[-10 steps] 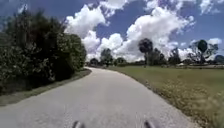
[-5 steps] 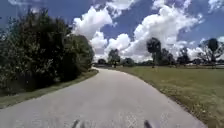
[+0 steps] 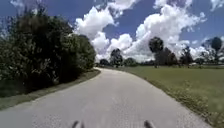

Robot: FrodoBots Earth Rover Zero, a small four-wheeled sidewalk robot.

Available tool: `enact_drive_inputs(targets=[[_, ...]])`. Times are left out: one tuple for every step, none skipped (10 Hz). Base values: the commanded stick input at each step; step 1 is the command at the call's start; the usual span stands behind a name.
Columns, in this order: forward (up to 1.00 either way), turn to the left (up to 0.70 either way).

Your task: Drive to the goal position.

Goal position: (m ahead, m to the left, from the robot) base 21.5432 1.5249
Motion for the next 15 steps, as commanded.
enact_drive_inputs(targets=[[0.5,0.0],[0.5,0.0],[0.5,0.0],[0.5,0.0],[0.5,0.0],[0.5,0.0],[0.5,0.0],[0.5,0.0],[0.5,0.0],[0.5,0.0],[0.5,0.0],[0.5,0.0],[0.5,0.0],[0.5,0.0],[0.5,0.0]])
